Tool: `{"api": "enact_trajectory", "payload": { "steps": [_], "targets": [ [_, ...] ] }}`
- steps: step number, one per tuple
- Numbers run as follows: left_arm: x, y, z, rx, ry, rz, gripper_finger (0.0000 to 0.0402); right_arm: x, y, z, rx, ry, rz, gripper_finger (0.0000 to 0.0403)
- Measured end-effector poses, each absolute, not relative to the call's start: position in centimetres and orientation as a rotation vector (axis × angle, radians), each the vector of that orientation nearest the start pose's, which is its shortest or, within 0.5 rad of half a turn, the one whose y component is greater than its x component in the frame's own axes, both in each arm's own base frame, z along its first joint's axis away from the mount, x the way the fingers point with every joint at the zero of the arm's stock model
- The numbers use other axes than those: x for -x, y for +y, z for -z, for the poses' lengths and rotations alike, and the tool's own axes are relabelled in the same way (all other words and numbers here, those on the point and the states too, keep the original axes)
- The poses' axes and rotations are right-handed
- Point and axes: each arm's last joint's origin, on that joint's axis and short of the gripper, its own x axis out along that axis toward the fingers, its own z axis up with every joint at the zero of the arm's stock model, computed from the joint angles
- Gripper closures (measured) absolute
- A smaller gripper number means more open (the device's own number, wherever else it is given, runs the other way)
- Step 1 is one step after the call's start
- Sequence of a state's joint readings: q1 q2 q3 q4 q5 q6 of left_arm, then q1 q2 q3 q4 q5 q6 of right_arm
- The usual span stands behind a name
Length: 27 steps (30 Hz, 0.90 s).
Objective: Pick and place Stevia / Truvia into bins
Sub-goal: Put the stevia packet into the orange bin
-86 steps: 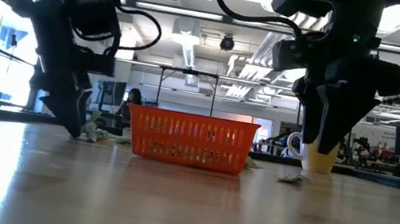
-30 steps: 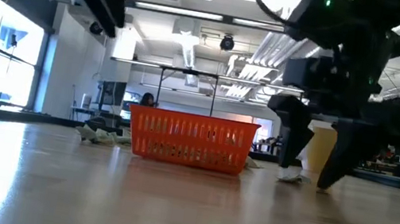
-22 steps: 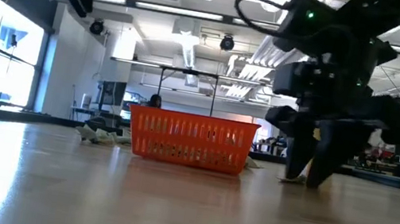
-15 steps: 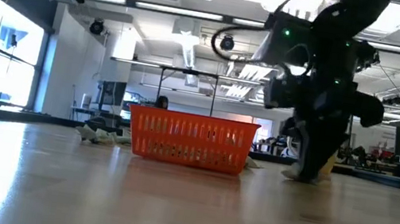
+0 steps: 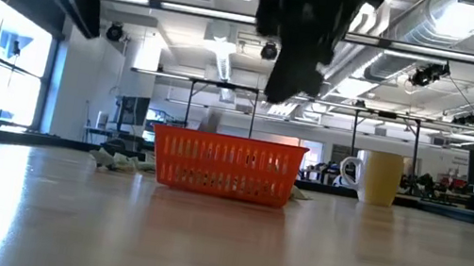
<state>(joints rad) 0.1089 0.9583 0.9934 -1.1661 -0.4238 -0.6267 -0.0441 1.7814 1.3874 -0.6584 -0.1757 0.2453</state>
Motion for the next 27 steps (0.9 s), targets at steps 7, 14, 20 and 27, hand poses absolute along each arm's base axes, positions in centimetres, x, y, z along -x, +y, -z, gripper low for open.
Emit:
{"api": "enact_trajectory", "payload": {
  "steps": [7, 14, 20, 27],
  "targets": [
    [-17.5, 3.8, -27.0, 0.496, 0.84, -0.621, 0.0261, -37.2, -0.9, -23.3, -0.328, 1.174, 0.115, 0.0137],
    [-19.4, 7.0, -22.5, 0.475, 0.954, -0.696, 0.0198, -34.1, -0.1, -25.9, -0.184, 1.244, 0.263, 0.006],
    [-20.9, 10.4, -19.7, 0.235, 1.207, -0.427, 0.0114, -32.9, 0.9, -26.1, -0.123, 1.34, 0.226, 0.0057],
    [-21.7, 13.7, -17.1, 0.046, 1.356, -0.222, 0.0104, -32.3, 2.7, -25.4, -0.07, 1.395, 0.19, 0.0057]
  ]
}}
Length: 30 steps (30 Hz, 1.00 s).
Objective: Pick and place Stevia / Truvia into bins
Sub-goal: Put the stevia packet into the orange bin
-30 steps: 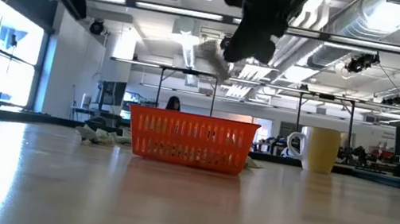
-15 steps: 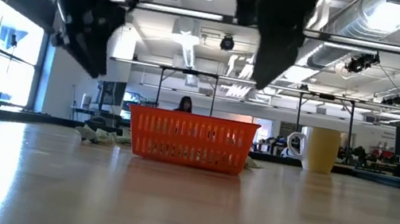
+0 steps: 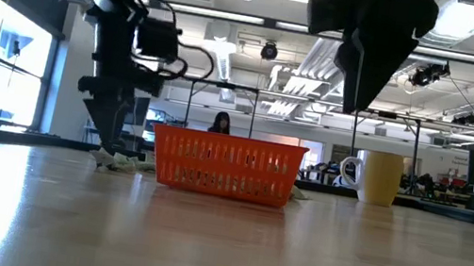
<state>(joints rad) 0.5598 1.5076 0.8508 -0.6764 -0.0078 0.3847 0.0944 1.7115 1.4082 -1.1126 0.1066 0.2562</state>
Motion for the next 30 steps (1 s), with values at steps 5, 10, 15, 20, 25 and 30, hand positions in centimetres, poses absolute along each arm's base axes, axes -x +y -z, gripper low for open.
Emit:
{"api": "enact_trajectory", "payload": {
  "steps": [5, 10, 15, 20, 25, 30],
  "targets": [
    [-22.0, 15.1, -15.2, 0.008, 1.396, -0.19, 0.0138, -32.2, 4.0, -25.1, -0.038, 1.374, 0.218, 0.0057],
    [-22.3, 15.2, -13.8, 0.008, 1.453, -0.137, 0.0197, -32.0, 5.0, -25.1, -0.02, 1.371, 0.222, 0.0057],
    [-22.3, 14.7, -13.6, 0.117, 1.463, -0.137, 0.0306, -31.4, 5.8, -25.6, 0.058, 1.346, 0.251, 0.0059],
    [-22.6, 14.2, -15.4, 0.524, 1.359, -0.193, 0.0378, -28.8, 5.6, -26.4, 0.03, 1.303, 0.317, 0.0078],
    [-24.3, 11.7, -21.3, 0.635, 1.086, -0.118, 0.0364, -24.5, 5.2, -26.3, -0.114, 1.26, 0.388, 0.0094],
    [-27.2, 7.1, -26.6, 0.542, 0.799, 0.083, 0.0381, -22.3, 5.8, -24.9, -0.184, 1.219, 0.35, 0.0098]
  ]
}}
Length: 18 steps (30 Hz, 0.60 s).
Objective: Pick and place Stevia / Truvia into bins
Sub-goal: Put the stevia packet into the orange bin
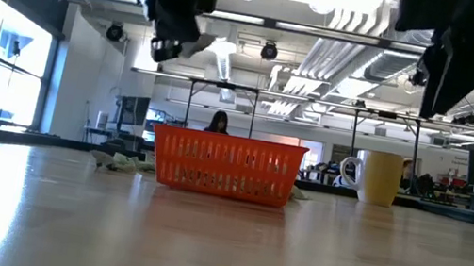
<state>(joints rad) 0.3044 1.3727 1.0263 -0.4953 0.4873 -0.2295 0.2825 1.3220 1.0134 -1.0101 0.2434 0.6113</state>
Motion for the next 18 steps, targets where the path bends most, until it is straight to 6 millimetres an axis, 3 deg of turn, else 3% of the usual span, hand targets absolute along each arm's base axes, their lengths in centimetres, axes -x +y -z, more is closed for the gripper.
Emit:
{"api": "enact_trajectory", "payload": {
  "steps": [4, 8, 10, 14, 18],
  "targets": [
    [-30.4, 4.0, -25.7, 0.554, 0.759, 0.114, 0.0359, -22.5, 6.0, -23.9, -0.159, 1.205, 0.324, 0.0098],
    [-32.5, 1.8, -22.0, 0.512, 0.866, -0.007, 0.0321, -22.9, 5.7, -24.0, -0.097, 1.163, 0.322, 0.0098],
    [-32.6, 1.4, -21.2, 0.497, 0.922, -0.038, 0.0298, -23.0, 5.3, -24.2, -0.073, 1.162, 0.324, 0.0098],
    [-32.8, 1.7, -23.5, 0.477, 0.948, -0.1, 0.0247, -23.2, 4.4, -24.4, -0.031, 1.177, 0.312, 0.0098],
    [-31.3, 3.7, -27.9, 0.345, 1.025, -0.38, 0.0205, -23.5, 2.9, -24.4, 0.004, 1.194, 0.31, 0.0098]
  ]
}}
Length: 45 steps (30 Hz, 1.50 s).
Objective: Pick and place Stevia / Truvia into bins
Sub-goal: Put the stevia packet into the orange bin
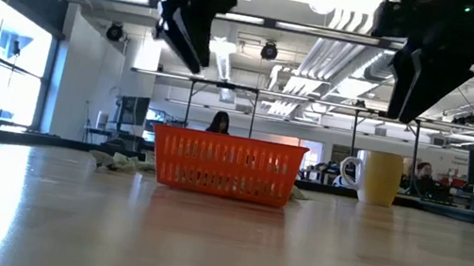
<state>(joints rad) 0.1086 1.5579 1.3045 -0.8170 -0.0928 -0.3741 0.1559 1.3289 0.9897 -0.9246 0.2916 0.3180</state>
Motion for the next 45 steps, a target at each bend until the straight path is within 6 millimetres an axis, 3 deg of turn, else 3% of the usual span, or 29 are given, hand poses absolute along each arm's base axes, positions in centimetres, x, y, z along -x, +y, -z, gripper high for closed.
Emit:
{"api": "enact_trajectory", "payload": {
  "steps": [2, 6, 11, 16, 24, 30, 33, 38, 41, 45],
  "targets": [
    [-30.1, 5.8, -29.6, 0.309, 1.065, -0.547, 0.019, -23.6, 1.8, -24.4, 0.017, 1.203, 0.323, 0.0098],
    [-27.4, 11.7, -29.8, 0.4, 1.123, -0.751, 0.0173, -23.7, -0.1, -24.4, -0.003, 1.216, 0.349, 0.0098],
    [-24.0, 18.7, -27.2, 0.582, 1.163, -0.772, 0.0168, -24.0, -1.7, -24.5, -0.044, 1.184, 0.378, 0.0098],
    [-22.1, 22.7, -23.3, 0.701, 1.239, -0.705, 0.0167, -24.6, -2.9, -24.8, -0.097, 1.105, 0.424, 0.0098],
    [-23.0, 23.4, -17.1, 0.644, 1.471, -0.614, 0.0167, -24.6, -3.9, -24.9, -0.182, 1.068, 0.506, 0.0098],
    [-23.5, 23.9, -14.7, 0.661, 1.485, -0.559, 0.0182, -24.8, -4.2, -25.0, -0.224, 1.032, 0.541, 0.0098],
    [-23.5, 23.9, -14.5, 0.639, 1.497, -0.552, 0.0236, -24.8, -4.2, -25.0, -0.242, 1.024, 0.554, 0.0098],
    [-23.7, 23.9, -14.9, 0.614, 1.475, -0.538, 0.0374, -24.9, -3.4, -25.0, -0.233, 1.027, 0.533, 0.0098],
    [-24.1, 23.4, -15.9, 0.663, 1.433, -0.54, 0.0371, -24.8, -2.5, -24.9, -0.226, 1.047, 0.513, 0.0098],
    [-24.9, 20.4, -20.1, 0.679, 1.329, -0.466, 0.0373, -24.4, -1.1, -24.6, -0.186, 1.109, 0.474, 0.0098]
  ]
}}
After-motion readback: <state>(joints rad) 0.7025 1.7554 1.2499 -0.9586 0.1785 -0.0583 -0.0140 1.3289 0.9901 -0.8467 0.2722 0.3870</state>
